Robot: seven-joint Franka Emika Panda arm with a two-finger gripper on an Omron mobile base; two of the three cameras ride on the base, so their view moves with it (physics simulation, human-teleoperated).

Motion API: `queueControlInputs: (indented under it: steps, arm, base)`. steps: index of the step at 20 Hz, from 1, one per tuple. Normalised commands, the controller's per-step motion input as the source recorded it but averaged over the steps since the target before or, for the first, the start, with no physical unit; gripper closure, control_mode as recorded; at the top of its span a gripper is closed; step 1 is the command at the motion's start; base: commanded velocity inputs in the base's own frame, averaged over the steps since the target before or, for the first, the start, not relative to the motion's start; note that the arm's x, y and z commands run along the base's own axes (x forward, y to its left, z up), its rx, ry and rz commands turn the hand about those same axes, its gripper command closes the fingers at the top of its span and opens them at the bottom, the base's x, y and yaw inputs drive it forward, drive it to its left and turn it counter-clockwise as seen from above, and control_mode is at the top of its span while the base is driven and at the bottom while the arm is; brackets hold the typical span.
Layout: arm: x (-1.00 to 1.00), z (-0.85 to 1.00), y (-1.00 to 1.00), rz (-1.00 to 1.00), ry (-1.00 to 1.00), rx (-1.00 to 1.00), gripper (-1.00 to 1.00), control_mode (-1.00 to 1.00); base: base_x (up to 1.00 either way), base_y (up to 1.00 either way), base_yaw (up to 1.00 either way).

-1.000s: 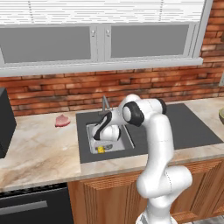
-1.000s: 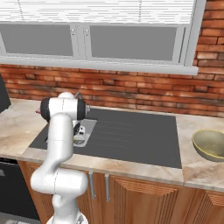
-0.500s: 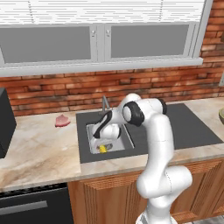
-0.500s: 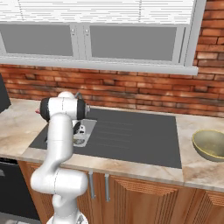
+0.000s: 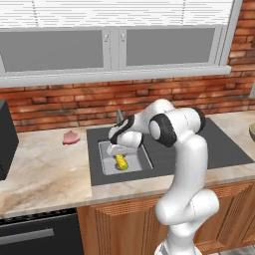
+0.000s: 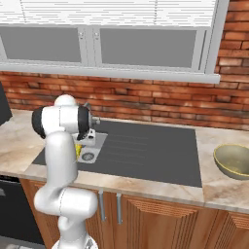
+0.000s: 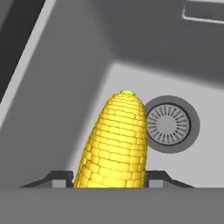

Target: Pick the corn from the sink and place it in the bowl. Then pick the bowl and place it in the microwave. Then close the microwave door and press the start button.

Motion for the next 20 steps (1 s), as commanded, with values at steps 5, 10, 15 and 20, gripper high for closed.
queueControlInputs:
  steps: [5,10,15,20]
  arm:
    - [-0.22,1.00,-0.08,0.00,-0.02,0.02,1.00,-1.00]
    - [-0.55,0.43,-0.59,-0.12,0.00,0.00,1.00,-1.00]
    - [-0.53,0.24,-0.68,-0.17,0.00,0.00,1.00,-1.00]
    - [-0.26,0.56,-0.63,-0.16,0.00,0.00,1.00,-1.00]
  base:
    - [0.00,0.00,0.00]
    - [0.00,0.00,0.00]
    - [0.00,0.00,0.00]
    - [0.00,0.00,0.00]
